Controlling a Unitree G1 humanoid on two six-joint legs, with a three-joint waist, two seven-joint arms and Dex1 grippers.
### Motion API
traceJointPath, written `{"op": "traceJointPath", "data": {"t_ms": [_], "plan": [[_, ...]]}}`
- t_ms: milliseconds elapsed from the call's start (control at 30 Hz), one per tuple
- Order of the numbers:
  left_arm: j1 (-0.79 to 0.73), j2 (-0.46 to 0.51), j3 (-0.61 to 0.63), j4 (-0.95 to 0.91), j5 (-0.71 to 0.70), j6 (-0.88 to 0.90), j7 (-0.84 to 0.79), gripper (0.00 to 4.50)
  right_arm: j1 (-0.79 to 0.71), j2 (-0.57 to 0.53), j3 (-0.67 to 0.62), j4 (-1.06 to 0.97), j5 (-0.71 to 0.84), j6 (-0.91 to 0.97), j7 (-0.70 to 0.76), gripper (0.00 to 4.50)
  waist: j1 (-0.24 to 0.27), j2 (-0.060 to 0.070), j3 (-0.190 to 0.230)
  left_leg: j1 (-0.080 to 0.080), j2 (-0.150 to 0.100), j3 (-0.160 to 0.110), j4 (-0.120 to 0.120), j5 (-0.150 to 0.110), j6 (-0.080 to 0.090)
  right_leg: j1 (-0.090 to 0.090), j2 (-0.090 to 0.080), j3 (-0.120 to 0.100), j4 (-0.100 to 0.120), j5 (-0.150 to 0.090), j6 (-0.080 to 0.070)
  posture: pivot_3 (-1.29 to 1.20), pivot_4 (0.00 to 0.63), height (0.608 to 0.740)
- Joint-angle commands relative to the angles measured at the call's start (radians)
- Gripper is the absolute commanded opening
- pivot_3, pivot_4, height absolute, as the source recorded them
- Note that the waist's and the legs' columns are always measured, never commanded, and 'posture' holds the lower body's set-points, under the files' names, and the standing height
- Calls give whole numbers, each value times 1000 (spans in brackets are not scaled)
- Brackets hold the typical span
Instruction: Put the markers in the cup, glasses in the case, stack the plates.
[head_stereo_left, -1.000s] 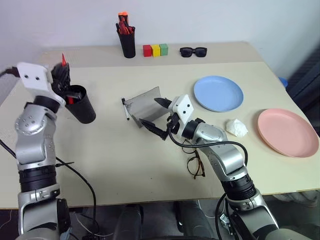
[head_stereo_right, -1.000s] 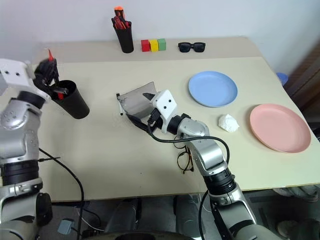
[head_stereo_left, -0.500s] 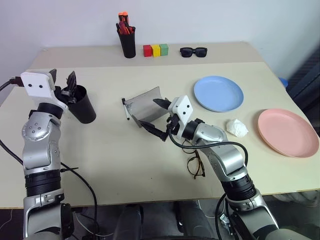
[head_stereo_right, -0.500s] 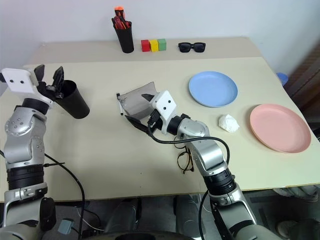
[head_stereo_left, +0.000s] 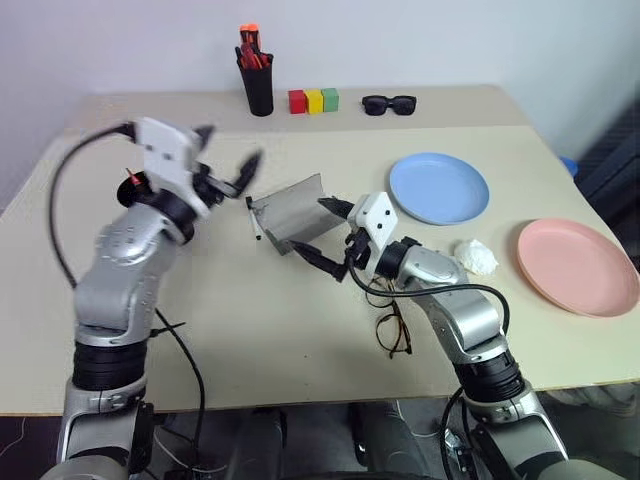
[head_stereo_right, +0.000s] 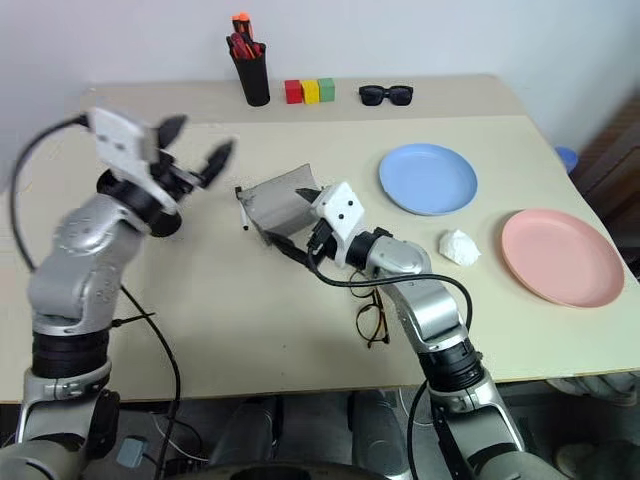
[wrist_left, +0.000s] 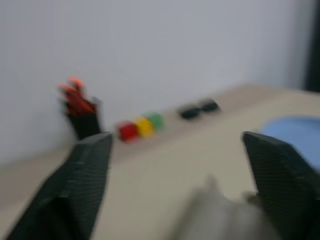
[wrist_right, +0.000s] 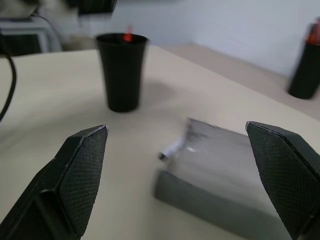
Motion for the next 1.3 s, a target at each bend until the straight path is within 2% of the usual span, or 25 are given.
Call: {"op": "traceJointPath", "data": {"t_ms": [33,100,267,500,833,967,1000,1033,1267,1300], "plan": [[-49,-52,9,1,43,169,151,4469,6,-12,-26,-46,17,-6,2,4500,-4,0,0,0,0,-1,0,0,0,0,1,0,1,0,0,0,150,740],[-83,-107,45,49,76,239,263,4469,13,-15,-27,-53,17,-3,-1,4500,-3,0,0,0,0,-2,0,0,0,-1,1,0,2,0,0,0,150,740],[-137,-165,72,166,152,309,392,4469,24,-10,-18,-61,12,-1,-8,4500,-1,0,0,0,0,-2,0,0,0,-1,1,0,1,0,0,0,150,740],[-279,-260,124,422,165,338,457,4469,26,2,1,-55,4,-7,-8,4500,14,0,0,-1,0,-2,1,1,-1,0,0,-1,0,0,0,0,150,740],[-509,-281,107,835,246,365,517,4469,44,5,12,-70,-1,-10,-15,4500,5,0,0,-2,0,-2,0,1,-2,-1,0,-1,-1,0,0,0,150,740],[-585,-285,152,976,246,413,565,4469,53,5,13,-83,0,-6,-21,4500,6,0,0,-2,0,-2,0,1,-2,-1,0,-1,-1,0,1,0,150,740],[-599,-285,157,1003,247,423,571,3942,54,6,13,-85,0,-6,-23,4500,6,0,0,-2,0,-2,0,1,-2,-1,0,-1,-1,0,1,0,150,740],[-609,-285,160,1026,246,428,573,3608,54,7,13,-86,1,-5,-25,4500,6,0,0,-2,0,-2,0,1,-2,-1,0,-1,-1,0,1,0,150,740],[-614,-286,186,1043,244,405,602,72,53,7,14,-84,1,-7,-30,4500,4,0,0,-2,0,-2,0,2,-3,-1,0,-1,-1,0,1,0,150,740],[-609,-286,180,1033,243,397,586,26,52,7,14,-83,2,-8,-30,4500,4,0,0,-1,0,-2,0,2,-3,-1,0,-1,-1,0,1,0,150,740]]}}
